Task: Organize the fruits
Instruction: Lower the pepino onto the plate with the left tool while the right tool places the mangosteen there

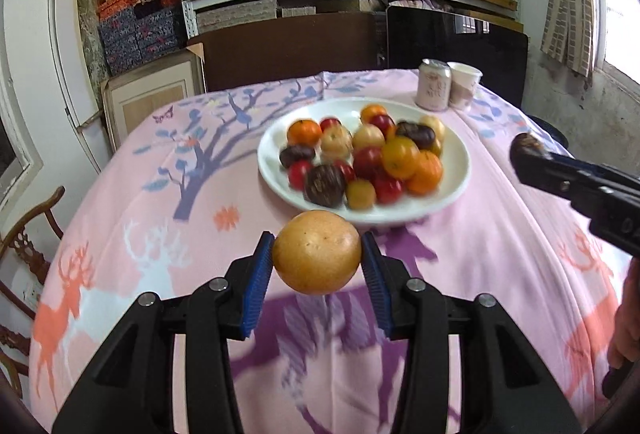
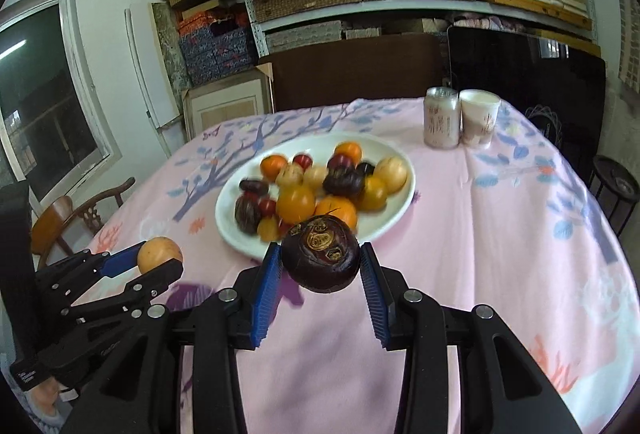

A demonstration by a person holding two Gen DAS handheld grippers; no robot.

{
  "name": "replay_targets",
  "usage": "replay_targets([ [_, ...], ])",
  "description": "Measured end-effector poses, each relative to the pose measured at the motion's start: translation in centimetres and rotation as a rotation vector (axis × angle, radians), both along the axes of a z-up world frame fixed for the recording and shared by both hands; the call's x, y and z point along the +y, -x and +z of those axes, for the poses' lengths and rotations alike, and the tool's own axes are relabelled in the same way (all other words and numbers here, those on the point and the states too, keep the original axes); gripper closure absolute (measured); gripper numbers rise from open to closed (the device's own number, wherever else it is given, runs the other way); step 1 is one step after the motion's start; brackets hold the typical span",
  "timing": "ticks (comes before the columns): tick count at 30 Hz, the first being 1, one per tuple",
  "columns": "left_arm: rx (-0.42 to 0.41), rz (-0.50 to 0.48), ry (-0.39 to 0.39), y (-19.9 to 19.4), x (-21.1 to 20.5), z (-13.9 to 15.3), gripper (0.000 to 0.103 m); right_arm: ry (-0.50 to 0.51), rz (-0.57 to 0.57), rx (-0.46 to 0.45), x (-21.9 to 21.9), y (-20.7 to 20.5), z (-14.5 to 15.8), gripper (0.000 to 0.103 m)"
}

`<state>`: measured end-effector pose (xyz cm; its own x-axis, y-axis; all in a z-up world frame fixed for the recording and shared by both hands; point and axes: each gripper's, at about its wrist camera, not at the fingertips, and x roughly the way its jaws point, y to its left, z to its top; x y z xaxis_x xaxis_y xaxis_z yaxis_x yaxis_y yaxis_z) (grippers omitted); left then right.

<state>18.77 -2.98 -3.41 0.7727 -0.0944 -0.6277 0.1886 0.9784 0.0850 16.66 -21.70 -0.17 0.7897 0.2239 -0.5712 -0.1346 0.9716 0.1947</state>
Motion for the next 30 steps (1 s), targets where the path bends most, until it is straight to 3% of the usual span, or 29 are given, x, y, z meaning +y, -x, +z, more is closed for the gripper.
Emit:
replay_targets([
  [7, -0.031, 0.025, 0.013, -7.0, -0.8, 1.9, 0.06, -0.031, -0.027, -0.051, -0.6, -5.7, 2.7, 0.063],
  [15, -0.006, 0.031, 0.054, -13.7, -2.0, 1.1, 0.06, -0.046, -0.039, -0.012, -0.8, -11.1, 1.5, 0.063],
  [30, 0.035, 0.025, 0.048, -17.6, -2.8, -1.6, 0.06, 0.011, -0.015, 0.018, 0.7, -14.8, -0.8, 0.062],
])
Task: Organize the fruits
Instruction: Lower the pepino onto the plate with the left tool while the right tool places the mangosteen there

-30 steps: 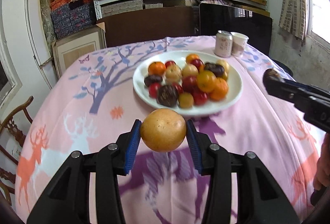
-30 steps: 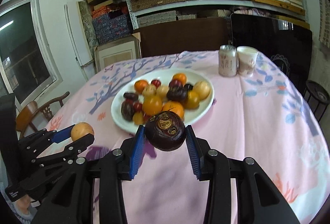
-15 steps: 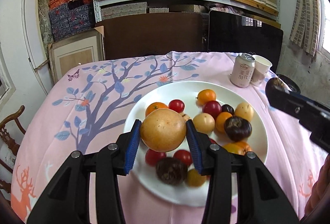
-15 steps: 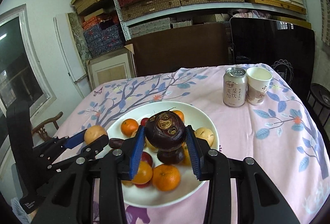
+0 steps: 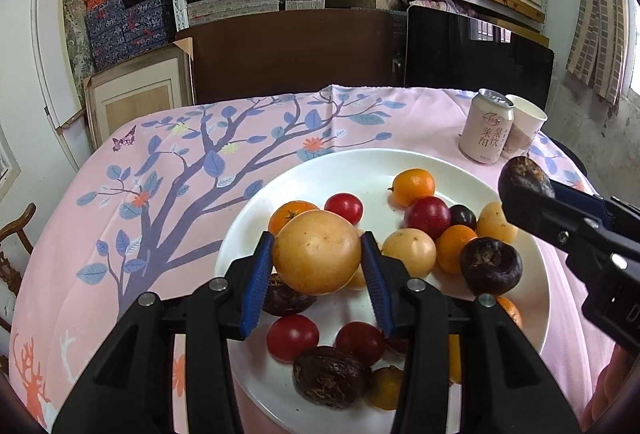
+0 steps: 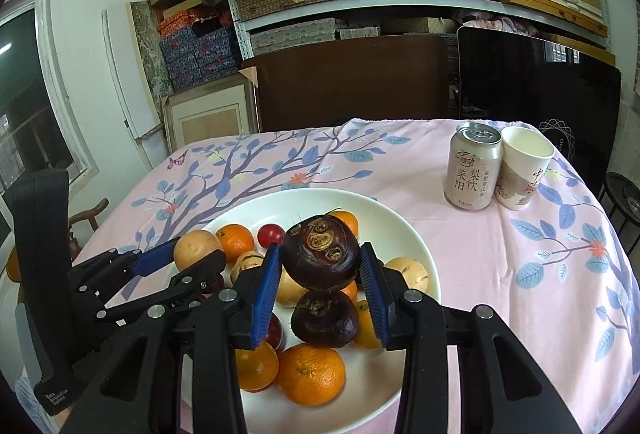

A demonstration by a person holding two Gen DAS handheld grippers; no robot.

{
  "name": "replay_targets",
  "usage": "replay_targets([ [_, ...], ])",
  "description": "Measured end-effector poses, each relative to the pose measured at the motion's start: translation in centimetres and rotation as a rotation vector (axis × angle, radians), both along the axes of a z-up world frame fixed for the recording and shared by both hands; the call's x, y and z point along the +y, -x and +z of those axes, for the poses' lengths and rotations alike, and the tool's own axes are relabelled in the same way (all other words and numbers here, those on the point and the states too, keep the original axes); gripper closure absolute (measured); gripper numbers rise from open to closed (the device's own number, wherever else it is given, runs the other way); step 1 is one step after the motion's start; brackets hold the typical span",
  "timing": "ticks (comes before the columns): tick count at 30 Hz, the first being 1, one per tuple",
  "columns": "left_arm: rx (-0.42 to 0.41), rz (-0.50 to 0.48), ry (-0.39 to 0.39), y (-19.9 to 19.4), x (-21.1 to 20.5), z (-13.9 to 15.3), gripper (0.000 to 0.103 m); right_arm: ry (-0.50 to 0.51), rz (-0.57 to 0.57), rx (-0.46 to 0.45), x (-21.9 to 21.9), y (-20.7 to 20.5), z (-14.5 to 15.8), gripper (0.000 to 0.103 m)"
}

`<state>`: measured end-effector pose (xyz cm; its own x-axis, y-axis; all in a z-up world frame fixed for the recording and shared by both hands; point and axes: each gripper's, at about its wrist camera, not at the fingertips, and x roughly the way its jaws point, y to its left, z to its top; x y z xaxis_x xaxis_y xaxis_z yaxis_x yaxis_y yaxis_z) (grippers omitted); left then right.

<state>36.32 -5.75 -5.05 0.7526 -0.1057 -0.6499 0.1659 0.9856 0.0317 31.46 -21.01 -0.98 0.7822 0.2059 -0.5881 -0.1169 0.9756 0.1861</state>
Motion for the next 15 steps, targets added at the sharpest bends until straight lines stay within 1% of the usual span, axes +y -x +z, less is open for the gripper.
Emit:
replay_targets([
  [7, 0.023, -0.013, -0.009, -0.5, -0.2, -0.9, 0.06, 0.003, 0.008, 0.013, 0.2, -0.2, -0.4, 0.062],
  [15, 0.034, -0.02, -0.009, -0.6, -0.4, -1.2, 0.059, 0.014, 0.008, 0.024, 0.4, -0.5, -0.9, 0.062],
])
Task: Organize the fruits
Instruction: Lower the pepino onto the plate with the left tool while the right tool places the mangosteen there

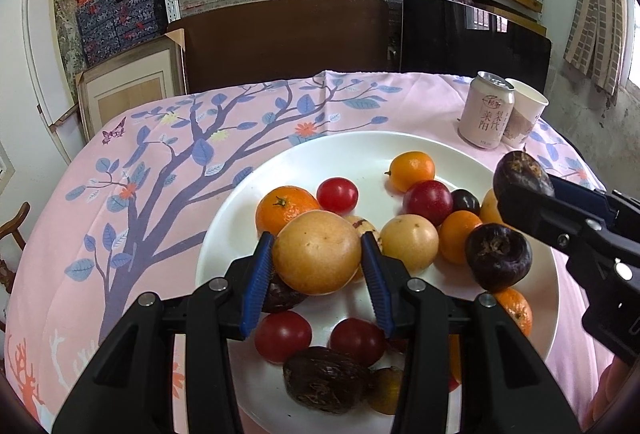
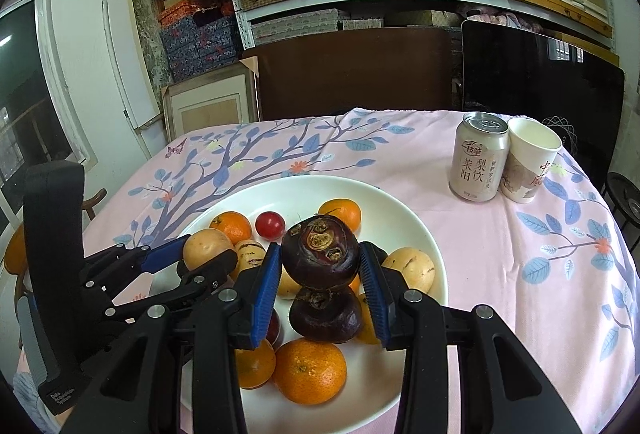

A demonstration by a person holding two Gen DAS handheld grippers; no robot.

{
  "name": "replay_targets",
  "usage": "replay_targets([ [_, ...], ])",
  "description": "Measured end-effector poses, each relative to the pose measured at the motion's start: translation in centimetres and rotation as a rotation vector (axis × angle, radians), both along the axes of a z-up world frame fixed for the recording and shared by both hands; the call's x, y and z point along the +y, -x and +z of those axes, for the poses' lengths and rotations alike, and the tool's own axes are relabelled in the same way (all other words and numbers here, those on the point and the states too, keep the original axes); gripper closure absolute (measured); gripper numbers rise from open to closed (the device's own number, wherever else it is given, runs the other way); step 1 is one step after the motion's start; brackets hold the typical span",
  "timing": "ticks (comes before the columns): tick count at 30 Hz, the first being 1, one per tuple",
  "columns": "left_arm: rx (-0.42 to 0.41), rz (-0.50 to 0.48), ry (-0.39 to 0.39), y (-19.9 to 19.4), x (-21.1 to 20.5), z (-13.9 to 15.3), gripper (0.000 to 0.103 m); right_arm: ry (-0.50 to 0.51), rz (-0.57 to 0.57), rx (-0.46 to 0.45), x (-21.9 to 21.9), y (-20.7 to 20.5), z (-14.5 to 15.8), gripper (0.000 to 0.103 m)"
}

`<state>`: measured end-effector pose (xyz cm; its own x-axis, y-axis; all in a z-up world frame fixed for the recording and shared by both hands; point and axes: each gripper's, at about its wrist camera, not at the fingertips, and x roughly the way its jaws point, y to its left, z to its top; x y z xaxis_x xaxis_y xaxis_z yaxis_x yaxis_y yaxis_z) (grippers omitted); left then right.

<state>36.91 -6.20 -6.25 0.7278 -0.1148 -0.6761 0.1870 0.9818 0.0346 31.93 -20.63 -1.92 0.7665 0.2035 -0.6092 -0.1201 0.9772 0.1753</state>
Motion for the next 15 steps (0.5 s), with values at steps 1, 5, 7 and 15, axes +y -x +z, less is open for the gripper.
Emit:
replay_targets([
  [1, 0.001, 0.0, 0.001, 0.01, 0.0, -0.02, 0.059, -0.001, -0.001, 0.001, 0.0, -0.03, 0.0, 0.062],
  [5, 0.001, 0.0, 0.002, -0.01, -0.02, -0.09, 0.059, -0.004, -0.004, 0.003, -0.09, -0.09, -0.02, 0.062],
  [7, 0.004, -0.001, 0.004, -0.02, 0.0, -0.08, 0.059, -0.004, -0.002, 0.005, -0.06, -0.07, -0.05, 0.062],
  [15, 0.003, -0.002, 0.004, -0.03, 0.03, -0.09, 0.059, -0.003, 0.005, 0.004, 0.13, 0.04, 0.09, 0.062],
])
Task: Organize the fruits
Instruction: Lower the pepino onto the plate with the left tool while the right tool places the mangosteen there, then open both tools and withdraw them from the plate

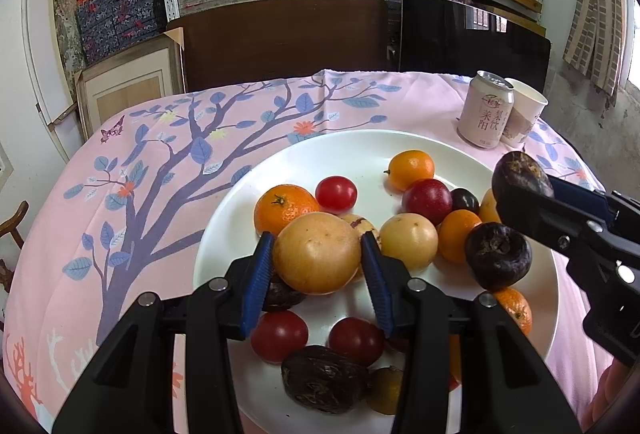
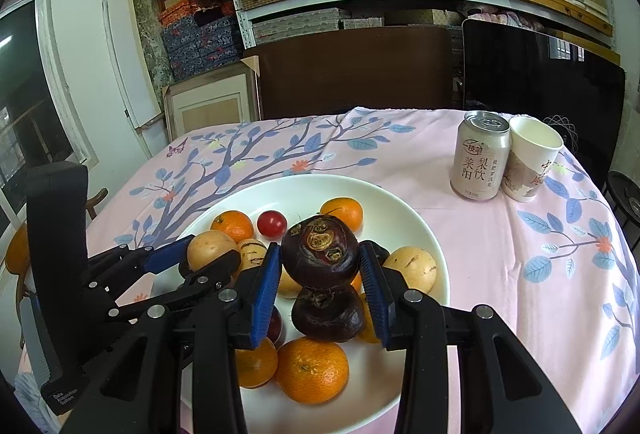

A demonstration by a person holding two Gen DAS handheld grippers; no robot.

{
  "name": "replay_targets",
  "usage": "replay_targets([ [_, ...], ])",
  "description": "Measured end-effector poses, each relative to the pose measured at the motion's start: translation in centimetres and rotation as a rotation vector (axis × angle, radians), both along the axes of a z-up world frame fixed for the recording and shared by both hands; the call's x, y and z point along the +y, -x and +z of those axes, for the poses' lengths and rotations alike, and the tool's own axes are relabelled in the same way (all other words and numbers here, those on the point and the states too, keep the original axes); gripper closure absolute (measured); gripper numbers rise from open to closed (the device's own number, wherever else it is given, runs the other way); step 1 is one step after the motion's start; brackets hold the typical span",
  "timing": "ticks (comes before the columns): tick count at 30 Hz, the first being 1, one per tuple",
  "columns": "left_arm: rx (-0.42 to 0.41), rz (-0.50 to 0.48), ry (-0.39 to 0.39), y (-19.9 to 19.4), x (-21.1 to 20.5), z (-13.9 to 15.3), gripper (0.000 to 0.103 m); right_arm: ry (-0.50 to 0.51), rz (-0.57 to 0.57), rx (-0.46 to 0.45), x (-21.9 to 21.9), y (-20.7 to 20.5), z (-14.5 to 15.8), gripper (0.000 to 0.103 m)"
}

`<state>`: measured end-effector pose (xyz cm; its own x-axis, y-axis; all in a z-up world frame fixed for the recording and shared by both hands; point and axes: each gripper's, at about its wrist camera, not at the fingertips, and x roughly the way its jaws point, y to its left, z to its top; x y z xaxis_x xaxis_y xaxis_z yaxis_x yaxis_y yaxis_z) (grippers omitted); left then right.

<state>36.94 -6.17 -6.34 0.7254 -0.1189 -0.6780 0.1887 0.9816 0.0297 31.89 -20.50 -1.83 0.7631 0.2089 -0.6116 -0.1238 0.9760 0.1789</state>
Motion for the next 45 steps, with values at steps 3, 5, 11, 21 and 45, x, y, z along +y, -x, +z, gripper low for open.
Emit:
replay_targets([
  [3, 0.0, 0.0, 0.004, 0.0, 0.0, 0.0, 0.059, -0.008, 0.001, 0.004, 0.0, 0.0, 0.0, 0.062],
  [5, -0.003, -0.001, 0.005, 0.0, 0.0, 0.1, 0.059, -0.011, 0.004, 0.009, 0.1, 0.0, 0.0, 0.062],
  [11, 0.001, -0.001, 0.001, -0.1, -0.1, 0.0, 0.059, -0.016, 0.009, 0.009, 0.0, 0.0, -0.1, 0.062],
  [21, -0.01, 0.024, 0.008, -0.2, 0.3, -0.2, 0.041, 0.003, 0.006, 0.015, 0.1, -0.3, -0.5, 0.054],
  [45, -0.075, 0.057, 0.037, 4.0, 2.0, 3.5, 0.012, -0.026, -0.009, -0.05, -0.3, 3.3, 3.2, 0.047],
])
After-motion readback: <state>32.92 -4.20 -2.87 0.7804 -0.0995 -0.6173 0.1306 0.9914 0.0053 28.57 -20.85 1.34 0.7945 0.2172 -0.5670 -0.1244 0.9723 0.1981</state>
